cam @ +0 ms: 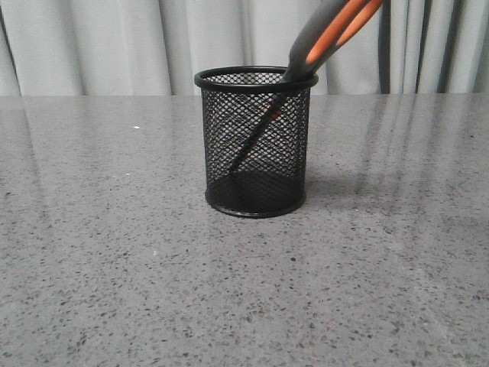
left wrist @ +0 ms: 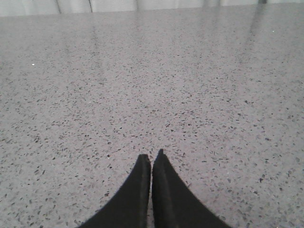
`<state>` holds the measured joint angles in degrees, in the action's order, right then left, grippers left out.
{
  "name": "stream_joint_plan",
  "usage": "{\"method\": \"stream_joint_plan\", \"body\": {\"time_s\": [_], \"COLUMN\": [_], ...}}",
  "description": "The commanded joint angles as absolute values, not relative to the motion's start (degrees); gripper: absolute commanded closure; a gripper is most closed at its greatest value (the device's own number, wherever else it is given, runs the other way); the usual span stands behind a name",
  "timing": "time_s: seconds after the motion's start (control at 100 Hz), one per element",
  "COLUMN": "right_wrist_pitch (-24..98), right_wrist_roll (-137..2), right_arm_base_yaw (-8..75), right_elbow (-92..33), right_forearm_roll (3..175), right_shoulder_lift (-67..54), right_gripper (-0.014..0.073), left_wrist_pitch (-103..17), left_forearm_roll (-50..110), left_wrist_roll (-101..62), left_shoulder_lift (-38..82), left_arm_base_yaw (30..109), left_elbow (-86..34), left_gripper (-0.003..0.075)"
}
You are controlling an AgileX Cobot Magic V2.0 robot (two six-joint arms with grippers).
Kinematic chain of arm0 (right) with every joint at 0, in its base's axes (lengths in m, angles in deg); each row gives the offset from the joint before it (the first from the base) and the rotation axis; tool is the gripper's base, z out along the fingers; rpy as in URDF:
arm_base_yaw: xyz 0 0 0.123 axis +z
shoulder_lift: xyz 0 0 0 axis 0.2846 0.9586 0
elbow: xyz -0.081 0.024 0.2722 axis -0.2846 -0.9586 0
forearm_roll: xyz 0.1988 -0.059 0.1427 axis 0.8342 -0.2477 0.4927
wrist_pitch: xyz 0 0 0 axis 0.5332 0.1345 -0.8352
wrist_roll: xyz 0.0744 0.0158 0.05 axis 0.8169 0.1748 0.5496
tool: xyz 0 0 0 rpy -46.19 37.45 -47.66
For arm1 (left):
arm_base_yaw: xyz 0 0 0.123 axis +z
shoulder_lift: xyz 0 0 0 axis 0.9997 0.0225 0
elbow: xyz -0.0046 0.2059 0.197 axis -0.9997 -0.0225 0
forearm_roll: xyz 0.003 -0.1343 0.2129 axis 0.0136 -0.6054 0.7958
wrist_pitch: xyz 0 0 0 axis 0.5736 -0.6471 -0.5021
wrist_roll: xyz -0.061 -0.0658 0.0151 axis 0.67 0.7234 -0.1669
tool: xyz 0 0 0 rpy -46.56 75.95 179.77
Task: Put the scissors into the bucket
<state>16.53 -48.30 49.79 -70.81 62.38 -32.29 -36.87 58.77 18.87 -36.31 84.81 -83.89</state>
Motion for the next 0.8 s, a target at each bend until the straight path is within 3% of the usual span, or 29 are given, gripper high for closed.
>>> {"method": "stream_joint_plan", "body": {"time_s": [0.0, 0.16, 0.39, 0.61, 0.789], "right_wrist_pitch": [10.6, 9.2, 8.0, 27.4, 41.1], "right_wrist_roll": [-48.8, -48.8, -48.8, -48.8, -48.8], "right_arm_base_yaw": [49.5, 47.7, 35.0, 24.4, 20.8], "right_elbow": [-70.7, -78.7, -91.2, -91.0, -91.0], "right_forearm_roll": [62.2, 66.2, 70.2, 71.7, 72.0], "right_shoulder_lift": [-32.5, -36.0, -46.8, -58.3, -66.7], "right_gripper": [0.0643, 0.0643, 0.0643, 0.0643, 0.0643], "left_wrist_pitch": [-40.1, -40.1, -40.1, -40.1, -40.1], "left_forearm_roll": [58.1, 58.1, 58.1, 58.1, 58.1], "left_wrist_roll": [18.9, 18.9, 18.9, 18.9, 18.9], "left_shoulder_lift": [-37.9, -37.9, -37.9, -37.9, -37.9], "left_arm_base_yaw": [84.9, 84.9, 84.9, 84.9, 84.9], "left_elbow": [-86.6, -86.6, -86.6, -86.6, -86.6], "left_gripper": [0.0740, 0.0740, 0.0740, 0.0740, 0.0740]}}
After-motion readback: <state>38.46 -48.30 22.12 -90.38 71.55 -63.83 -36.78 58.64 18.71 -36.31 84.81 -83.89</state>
